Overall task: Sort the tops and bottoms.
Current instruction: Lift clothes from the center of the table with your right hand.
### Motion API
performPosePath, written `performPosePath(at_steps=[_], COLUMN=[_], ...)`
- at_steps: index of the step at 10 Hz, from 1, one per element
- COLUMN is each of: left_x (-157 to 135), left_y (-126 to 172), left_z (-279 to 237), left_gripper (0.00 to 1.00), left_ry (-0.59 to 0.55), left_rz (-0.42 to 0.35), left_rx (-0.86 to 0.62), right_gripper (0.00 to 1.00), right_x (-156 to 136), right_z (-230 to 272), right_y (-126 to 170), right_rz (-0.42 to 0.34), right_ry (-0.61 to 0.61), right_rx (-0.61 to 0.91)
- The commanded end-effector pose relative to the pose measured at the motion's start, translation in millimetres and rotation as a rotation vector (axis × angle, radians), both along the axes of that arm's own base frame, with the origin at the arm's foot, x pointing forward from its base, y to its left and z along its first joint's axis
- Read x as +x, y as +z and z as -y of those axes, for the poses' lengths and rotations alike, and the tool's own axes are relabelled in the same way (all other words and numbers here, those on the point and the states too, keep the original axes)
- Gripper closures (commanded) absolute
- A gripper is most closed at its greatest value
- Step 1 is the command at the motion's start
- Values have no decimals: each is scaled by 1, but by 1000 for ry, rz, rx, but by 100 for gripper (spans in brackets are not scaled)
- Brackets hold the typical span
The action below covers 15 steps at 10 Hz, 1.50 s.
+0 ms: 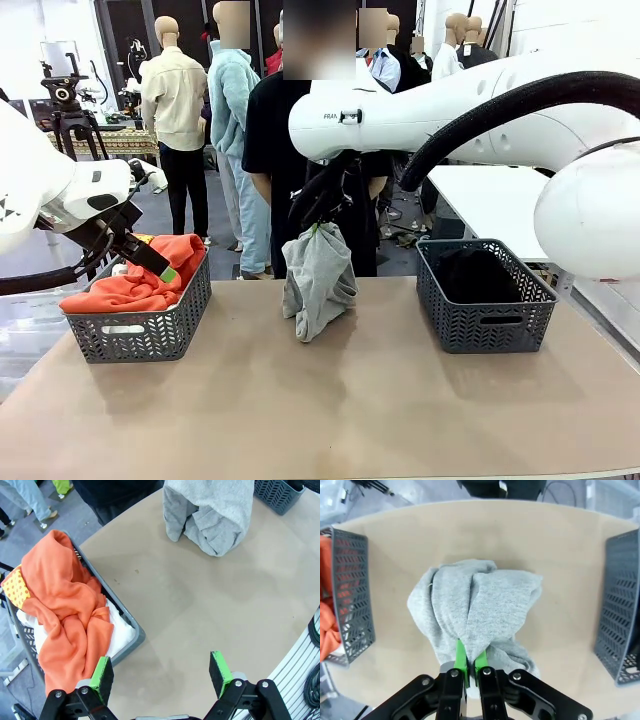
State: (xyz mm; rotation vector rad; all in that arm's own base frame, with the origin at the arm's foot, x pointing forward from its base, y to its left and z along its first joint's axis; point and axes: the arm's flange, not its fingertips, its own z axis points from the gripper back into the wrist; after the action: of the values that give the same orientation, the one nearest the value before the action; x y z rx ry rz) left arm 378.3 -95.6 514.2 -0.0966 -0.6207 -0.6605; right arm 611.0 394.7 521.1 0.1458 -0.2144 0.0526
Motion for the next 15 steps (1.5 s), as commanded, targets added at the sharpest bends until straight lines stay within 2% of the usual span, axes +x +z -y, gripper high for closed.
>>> performPosePath(at_steps=[1,3,5,7,8,15], left_x=[-2,-2,-2,-2,-2,-2], left_y=[-1,-1,-1,-1,-1,-1], left_z=[1,1,1,1,1,1], left_gripper=[0,0,0,0,0,0], left_ry=[9,9,9,9,9,9], left_rz=[-7,-7,-7,-7,-7,-7], left_rx=[-6,-6,-6,-6,-6,-6], right_gripper=[100,100,100,100,100,100], right_x=[-14,-42,-65,-72,-62,-62], right_z=[4,16,23,19,24,24], right_y=[22,81,136,162,160,160], right_rz=[41,153,321,378,310,310], right_ry=[-24,-69,-93,-89,-59,-59], right_rx=[-22,-66,-96,-123,-63,-63])
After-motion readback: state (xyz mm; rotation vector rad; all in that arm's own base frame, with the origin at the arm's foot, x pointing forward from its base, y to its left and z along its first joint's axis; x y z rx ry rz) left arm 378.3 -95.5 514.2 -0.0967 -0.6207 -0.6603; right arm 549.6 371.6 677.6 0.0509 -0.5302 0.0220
